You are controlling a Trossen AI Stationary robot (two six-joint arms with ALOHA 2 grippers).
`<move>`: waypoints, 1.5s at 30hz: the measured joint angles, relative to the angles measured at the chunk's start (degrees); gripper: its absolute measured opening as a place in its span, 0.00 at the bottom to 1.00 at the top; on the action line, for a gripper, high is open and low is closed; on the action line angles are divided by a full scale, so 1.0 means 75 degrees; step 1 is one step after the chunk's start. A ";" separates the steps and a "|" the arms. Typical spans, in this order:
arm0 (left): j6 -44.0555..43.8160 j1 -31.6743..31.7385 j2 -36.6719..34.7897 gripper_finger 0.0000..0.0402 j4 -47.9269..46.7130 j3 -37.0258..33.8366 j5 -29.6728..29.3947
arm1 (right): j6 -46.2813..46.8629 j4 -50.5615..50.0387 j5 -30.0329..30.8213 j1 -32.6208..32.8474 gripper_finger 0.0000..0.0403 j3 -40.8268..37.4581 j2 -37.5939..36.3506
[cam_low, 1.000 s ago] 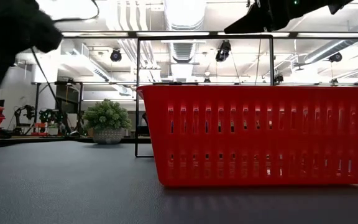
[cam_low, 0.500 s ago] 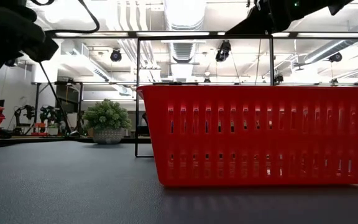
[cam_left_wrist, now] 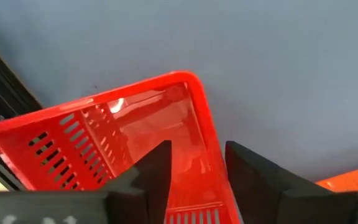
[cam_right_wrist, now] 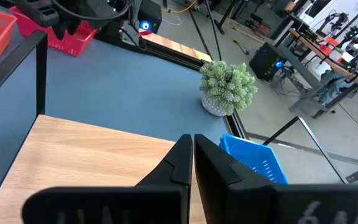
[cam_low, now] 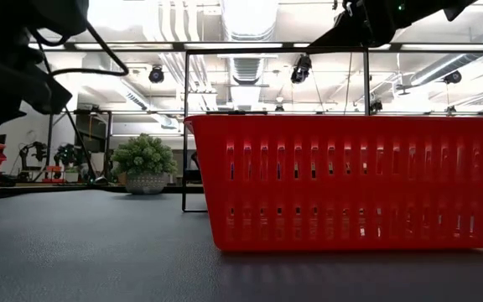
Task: Stack baskets on shelf by color
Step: Put the left red bin on the shelf
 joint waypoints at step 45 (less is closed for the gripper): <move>0.8660 0.1316 0.1967 0.00 -0.2504 0.5542 -0.3217 | 0.0335 -0.0308 0.0000 -0.0001 0.02 -0.0090 -0.0003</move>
